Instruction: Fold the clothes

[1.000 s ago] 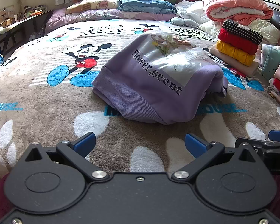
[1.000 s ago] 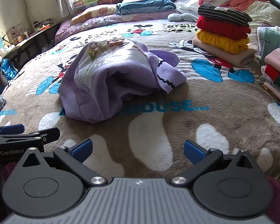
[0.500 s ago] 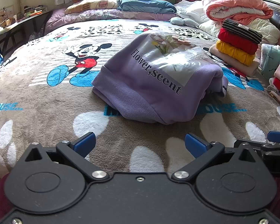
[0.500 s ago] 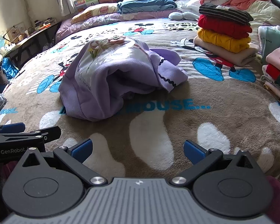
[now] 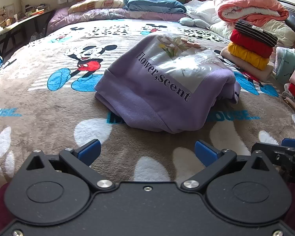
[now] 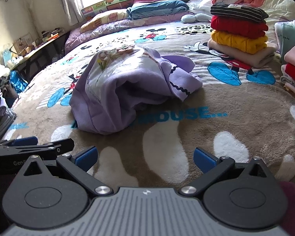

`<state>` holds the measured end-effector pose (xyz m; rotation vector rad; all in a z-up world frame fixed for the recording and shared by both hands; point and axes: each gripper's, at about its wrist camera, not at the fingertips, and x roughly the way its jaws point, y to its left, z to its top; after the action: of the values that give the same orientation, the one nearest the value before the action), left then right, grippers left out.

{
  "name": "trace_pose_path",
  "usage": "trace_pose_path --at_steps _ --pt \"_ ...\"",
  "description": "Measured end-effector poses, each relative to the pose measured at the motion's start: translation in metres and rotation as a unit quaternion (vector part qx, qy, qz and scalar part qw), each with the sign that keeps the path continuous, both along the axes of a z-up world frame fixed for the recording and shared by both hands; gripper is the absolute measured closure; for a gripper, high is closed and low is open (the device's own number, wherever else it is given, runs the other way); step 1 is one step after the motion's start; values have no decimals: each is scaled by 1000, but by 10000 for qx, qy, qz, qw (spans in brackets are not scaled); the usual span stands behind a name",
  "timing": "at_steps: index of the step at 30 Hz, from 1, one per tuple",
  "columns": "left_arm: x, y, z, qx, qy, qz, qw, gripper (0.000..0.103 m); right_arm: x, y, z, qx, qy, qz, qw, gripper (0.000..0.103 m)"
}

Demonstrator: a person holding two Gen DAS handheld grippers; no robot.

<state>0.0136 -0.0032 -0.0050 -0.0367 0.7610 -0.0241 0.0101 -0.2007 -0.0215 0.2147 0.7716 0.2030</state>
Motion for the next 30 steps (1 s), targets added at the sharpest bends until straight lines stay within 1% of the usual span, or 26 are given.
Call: trace_pose_path --at_steps 6,12,19,23,25,27,30 --pt "11 -3 -1 -142 105 -107 9998 0 8 -7 3 100 -53 -89 9999 0" --pt "25 -7 2 -261 110 -186 9994 0 19 -18 4 317 -149 -145 9993 0" --pt "48 -8 6 -366 12 -383 9986 0 41 -35 1 769 -549 -59 9955 0" --pt "63 -3 15 -542 -191 -583 9966 0 61 -46 -4 1070 -427 -86 9933 0" --pt "71 -2 22 -510 -321 -674 9959 0 70 -53 -9 1248 -307 -155 9916 0" --pt "81 -2 28 -401 -272 -816 9955 0 79 -61 -16 1487 -184 -191 9885 0" --pt "101 -2 37 -371 -50 -1069 9936 0 91 -72 -27 1882 -39 -247 9818 0"
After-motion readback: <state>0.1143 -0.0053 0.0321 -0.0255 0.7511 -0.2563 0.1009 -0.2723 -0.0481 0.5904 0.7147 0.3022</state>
